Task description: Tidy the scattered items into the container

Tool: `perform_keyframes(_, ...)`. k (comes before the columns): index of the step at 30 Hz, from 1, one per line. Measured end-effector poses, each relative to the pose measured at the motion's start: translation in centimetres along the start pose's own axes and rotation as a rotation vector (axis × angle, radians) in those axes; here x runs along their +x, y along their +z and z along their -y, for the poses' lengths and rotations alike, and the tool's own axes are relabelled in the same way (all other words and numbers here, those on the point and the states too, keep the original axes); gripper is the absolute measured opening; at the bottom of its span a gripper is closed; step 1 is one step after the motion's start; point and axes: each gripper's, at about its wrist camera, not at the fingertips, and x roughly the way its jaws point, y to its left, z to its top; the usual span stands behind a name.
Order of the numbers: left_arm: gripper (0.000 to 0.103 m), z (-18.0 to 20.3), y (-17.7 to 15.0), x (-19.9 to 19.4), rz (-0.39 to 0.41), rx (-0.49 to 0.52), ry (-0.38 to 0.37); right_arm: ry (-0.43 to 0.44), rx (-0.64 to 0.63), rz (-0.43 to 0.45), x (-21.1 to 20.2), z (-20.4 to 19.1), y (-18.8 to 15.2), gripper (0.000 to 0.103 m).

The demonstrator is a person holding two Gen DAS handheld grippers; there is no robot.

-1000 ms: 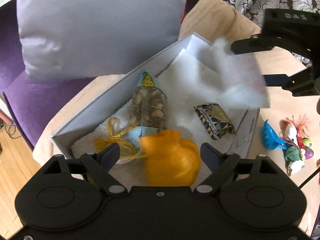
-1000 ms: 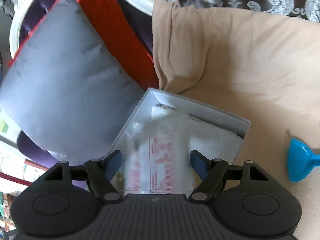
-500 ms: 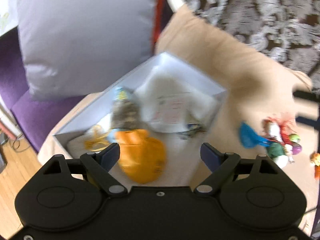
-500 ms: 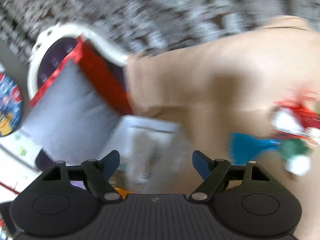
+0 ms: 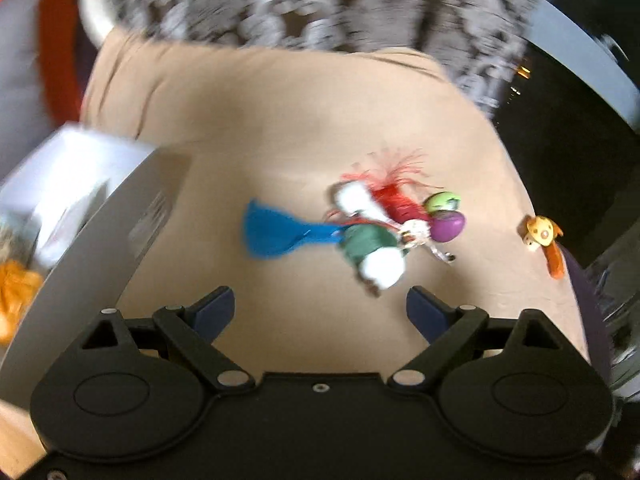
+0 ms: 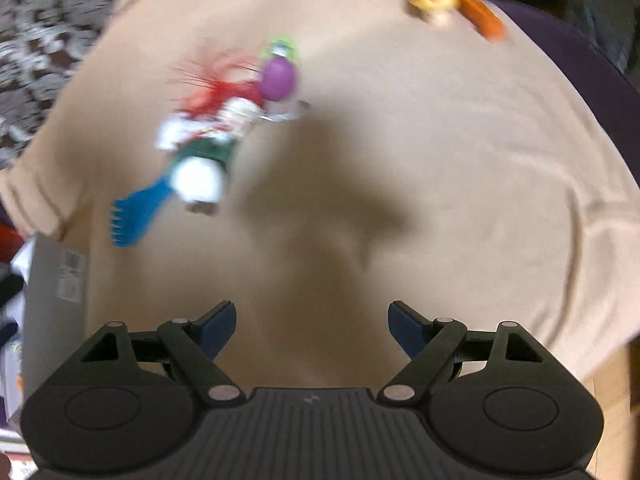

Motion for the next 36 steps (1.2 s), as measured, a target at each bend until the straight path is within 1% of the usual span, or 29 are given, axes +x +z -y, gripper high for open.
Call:
perform_keyframes(2,0.091,1.8,0.0,0.8,0.043,0.088,0.042,-0.007,0.021,-0.003,0.6,1.1,-0.2,0.084)
perform_keyframes(3,0.091,2.4,0.1,1.4,0.043,0.123,0.058,-0.012,0.026,-0.005,0.9,1.4,-0.2,0.084)
perform_keyframes(5,0.091,2.9,0.1,2.7,0.002,0.145,0.072,-0.027,0.024,-0.007,1.9,1.3,0.2,0.082)
perform_keyframes(6,0.091,2.8,0.1,3.3,-0.026,0.139,0.095,-0.036,0.014,-0.005,2.4,1.0,0.6,0.081)
perform_keyframes(8,0.091,2.3,0.1,4.3,-0.071,0.095,0.125,-0.047,-0.023,0.006,3.4,-0.1,1.9,0.079)
perform_keyframes(11,0.091,0.2,0.5,5.5,-0.108,-0.054,0.14,-0.055,-0.073,0.039,4.9,-2.5,5.0,0.079)
perform_keyframes(13,0.091,-1.2,0.4,6.6,-0.162,-0.148,0.163,-0.062,-0.114,0.073,5.9,-4.6,7.7,0.079)
perform_keyframes(15,0.091,-2.7,0.3,7.4,-0.213,-0.237,0.148,-0.077,-0.165,0.117,6.8,-7.0,10.6,0.079)
perform_keyframes(17,0.09,-3.7,0.1,7.9,-0.246,-0.304,0.144,-0.081,-0.212,0.146,8.2,-9.4,13.5,0.079)
perform_keyframes(19,0.09,-4.3,-0.1,8.2,-0.26,-0.347,0.142,-0.097,-0.241,0.167,10.1,-11.9,16.3,0.079)
perform_keyframes(21,0.09,-4.4,-0.2,8.4,-0.269,-0.365,0.127,-0.119,-0.271,0.174,12.3,-14.3,18.7,0.079)
perform_keyframes(24,0.09,-4.1,-0.3,8.8,-0.286,-0.37,0.122,-0.174,-0.32,0.154,16.1,-17.7,21.2,0.079)
perform_keyframes(26,0.09,-4.1,-0.5,8.9,-0.293,-0.377,0.108,-0.201,-0.356,0.145,18.4,-19.5,22.1,0.079)
perform_keyframes(28,0.09,-4.0,-0.6,8.9,-0.293,-0.379,0.099,-0.217,-0.388,0.115,20.5,-20.9,22.5,0.079)
perform_keyframes(31,0.09,-3.8,-0.5,8.8,-0.289,-0.374,0.095,-0.257,-0.41,0.075,23.1,-21.3,22.3,0.079)
perform_keyframes(33,0.09,-3.8,-0.5,8.7,-0.29,-0.378,0.092,-0.313,-0.446,0.053,24.5,-20.9,21.8,0.087)
perform_keyframes(34,0.09,-3.9,-0.5,8.7,-0.292,-0.382,0.092,-0.317,-0.445,0.042,24.8,-20.4,21.4,0.096)
perform_keyframes(36,0.09,-4.2,-0.5,9.0,-0.304,-0.397,0.095,-0.291,-0.394,0.031,24.3,-18.9,20.8,0.098)
